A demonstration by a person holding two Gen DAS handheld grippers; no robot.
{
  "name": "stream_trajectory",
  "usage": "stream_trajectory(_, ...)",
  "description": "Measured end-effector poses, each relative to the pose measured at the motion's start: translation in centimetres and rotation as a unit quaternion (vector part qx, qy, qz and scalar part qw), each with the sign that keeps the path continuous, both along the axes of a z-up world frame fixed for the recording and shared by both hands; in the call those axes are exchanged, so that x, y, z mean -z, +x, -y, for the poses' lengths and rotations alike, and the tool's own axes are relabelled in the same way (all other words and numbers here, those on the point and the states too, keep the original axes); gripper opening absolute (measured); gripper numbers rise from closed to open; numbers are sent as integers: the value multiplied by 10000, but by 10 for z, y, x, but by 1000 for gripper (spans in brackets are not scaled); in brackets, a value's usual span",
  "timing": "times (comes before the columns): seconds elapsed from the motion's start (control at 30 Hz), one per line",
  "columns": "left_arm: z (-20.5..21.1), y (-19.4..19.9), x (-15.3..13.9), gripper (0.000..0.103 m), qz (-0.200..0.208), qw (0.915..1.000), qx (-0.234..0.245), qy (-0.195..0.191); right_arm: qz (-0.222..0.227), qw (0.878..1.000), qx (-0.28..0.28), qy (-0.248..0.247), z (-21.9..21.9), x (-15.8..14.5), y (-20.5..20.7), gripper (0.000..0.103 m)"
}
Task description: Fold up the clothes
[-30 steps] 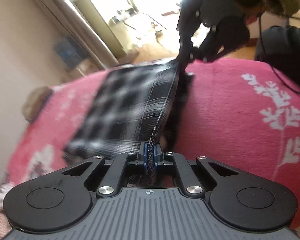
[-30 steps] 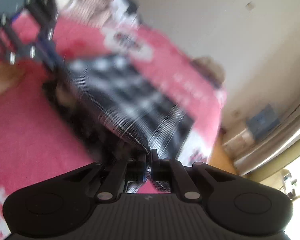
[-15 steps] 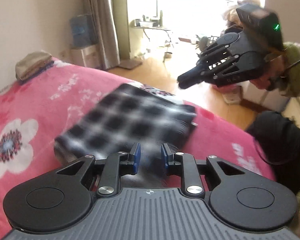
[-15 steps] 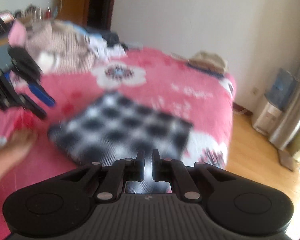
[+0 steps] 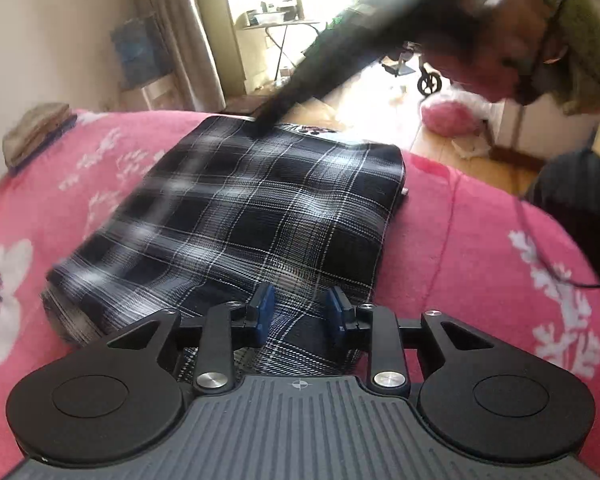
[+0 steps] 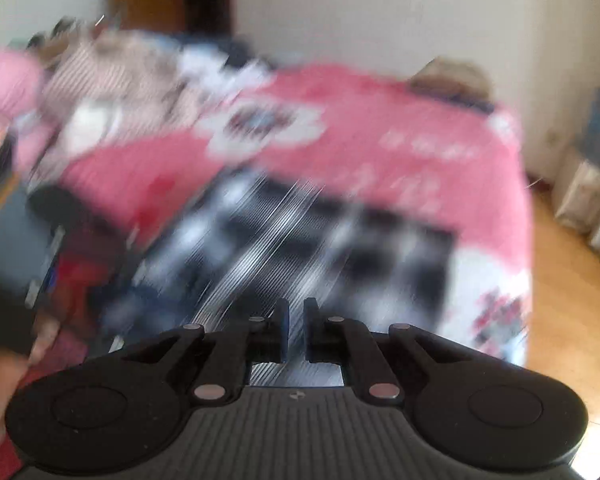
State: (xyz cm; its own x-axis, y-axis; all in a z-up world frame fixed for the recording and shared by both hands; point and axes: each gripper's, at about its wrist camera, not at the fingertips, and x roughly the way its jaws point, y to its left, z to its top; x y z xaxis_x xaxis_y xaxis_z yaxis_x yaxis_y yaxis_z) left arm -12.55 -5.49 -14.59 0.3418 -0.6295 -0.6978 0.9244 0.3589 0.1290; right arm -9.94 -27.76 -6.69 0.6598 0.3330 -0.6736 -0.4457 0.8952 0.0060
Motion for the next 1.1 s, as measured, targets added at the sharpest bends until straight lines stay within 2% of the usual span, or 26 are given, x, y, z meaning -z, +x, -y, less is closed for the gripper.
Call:
stream_trajectory(0.07,-2,4,1,31,-117,9999,-33,-97,210,9987,444,129,10,-2,21,7)
stream_trajectory(0.13,-3,1,3,31,-71,9999,-4,-122,286,9965,784,100,16,12,41,7)
stream_trajectory(0.2,-4,-1,4,31,-75,9998,10,-177,126,9950,963,-220,18,40,59,7)
stream_trajectory(0.3,-7,3,4,31,-225,9993,-25,-282,-115,9927,1093,-496,19,63,69,7)
stream_trajectory(0.33,-8,3,4,31,-258,9992,-31,-303,-159,9920,1139,-514,18,54,72,7)
stream_trajectory(0.47,-11,0,5,31,-231,9991,-8,-350,345,9900,1338,-276,19,28,84,7)
stream_trajectory(0.5,-12,-1,5,31,-199,9992,5,-353,284,9888,1441,-270,21,33,94,7)
stream_trajectory(0.6,-12,-2,6,31,-190,9990,-42,-400,-262,9830,1729,-561,25,70,122,9)
stream_trajectory(0.63,-12,-2,5,31,-232,9988,-86,-412,-185,9816,1775,-684,22,70,121,9)
stream_trajectory(0.7,-13,-1,5,31,-329,9983,-133,-470,0,9813,1752,-802,11,50,117,9)
stream_trajectory(0.73,-14,-1,4,31,-372,9980,-155,-497,110,9830,1673,-752,5,39,113,9)
stream_trajectory(0.77,-14,-3,4,31,-352,9980,-152,-500,216,9885,1414,-494,-3,29,107,9)
stream_trajectory(0.83,-14,-6,4,31,-310,9981,-145,-507,269,9975,656,21,-24,15,99,9)
stream_trajectory(0.9,-15,-10,5,31,-258,9983,-100,-517,178,9994,-154,257,-53,15,97,9)
stream_trajectory(1.0,-17,-16,5,31,-262,9981,-44,-562,-90,9973,-733,48,-94,45,113,10)
stream_trajectory(1.03,-18,-18,5,31,-269,9980,-27,-578,-244,9969,-720,-186,-103,63,122,10)
stream_trajectory(1.1,-18,-17,6,31,-250,9980,2,-582,-373,9962,-700,-357,-108,86,132,9)
